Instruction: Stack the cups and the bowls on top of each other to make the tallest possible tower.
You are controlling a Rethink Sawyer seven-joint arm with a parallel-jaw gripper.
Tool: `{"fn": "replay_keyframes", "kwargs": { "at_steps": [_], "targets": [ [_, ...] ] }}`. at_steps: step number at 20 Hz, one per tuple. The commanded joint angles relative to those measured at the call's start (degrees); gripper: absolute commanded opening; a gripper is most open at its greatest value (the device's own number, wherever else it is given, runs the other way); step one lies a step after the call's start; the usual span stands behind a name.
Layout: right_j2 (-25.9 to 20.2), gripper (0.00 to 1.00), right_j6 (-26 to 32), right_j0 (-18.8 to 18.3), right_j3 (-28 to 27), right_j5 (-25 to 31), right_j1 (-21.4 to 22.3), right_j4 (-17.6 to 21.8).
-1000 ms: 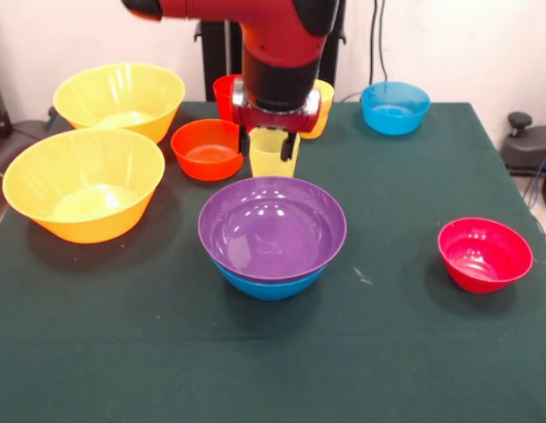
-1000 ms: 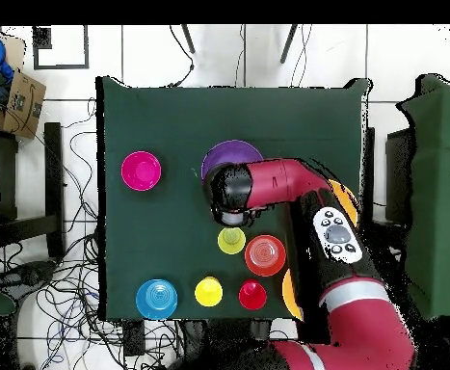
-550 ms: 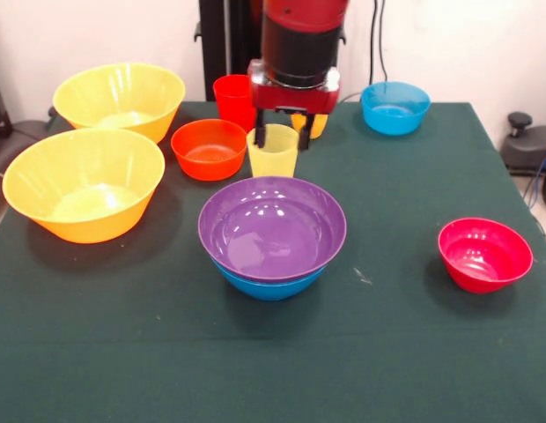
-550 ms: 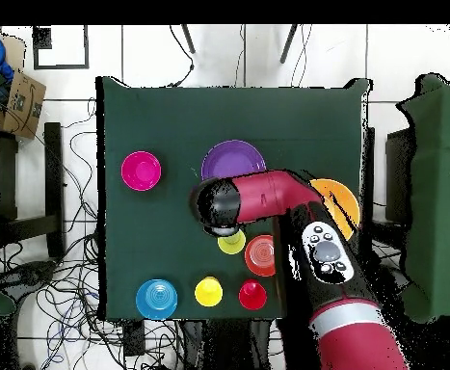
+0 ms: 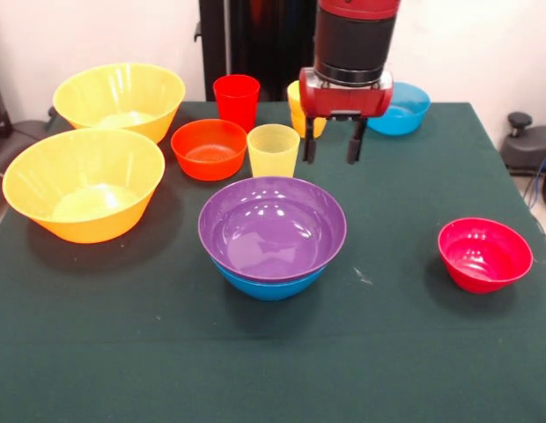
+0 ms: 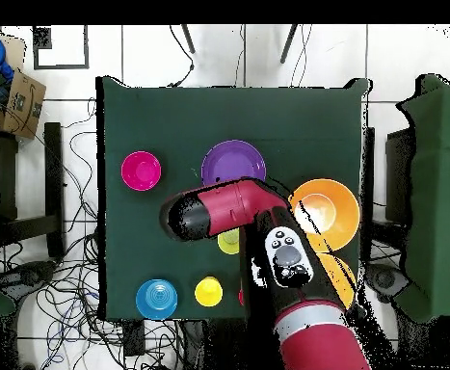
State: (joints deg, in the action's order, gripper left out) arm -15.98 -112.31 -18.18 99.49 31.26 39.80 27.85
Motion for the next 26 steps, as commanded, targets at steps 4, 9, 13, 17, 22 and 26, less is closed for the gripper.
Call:
{"fn": "replay_keyframes", "kwargs": {
  "at_steps": [4, 9, 13, 17, 22, 26],
  "targets": [
    [3.66, 1.00, -11.10, 4.25, 2.73, -4.14, -1.41, -2.37],
    [5.65, 1.00, -12.25, 7.12, -0.30, -5.47, -4.50, -3.24],
    [6.92, 1.00, -12.47, 8.81, -1.80, -6.44, -6.45, -4.40],
    [8.28, 1.00, -13.13, 10.60, -1.88, -6.89, -6.53, -5.76],
    [9.62, 1.00, -13.57, 12.44, -5.51, -9.58, -10.08, -7.32],
    [10.80, 1.00, -14.05, 14.15, -7.45, -8.11, -9.94, -8.98]
  ]
}}
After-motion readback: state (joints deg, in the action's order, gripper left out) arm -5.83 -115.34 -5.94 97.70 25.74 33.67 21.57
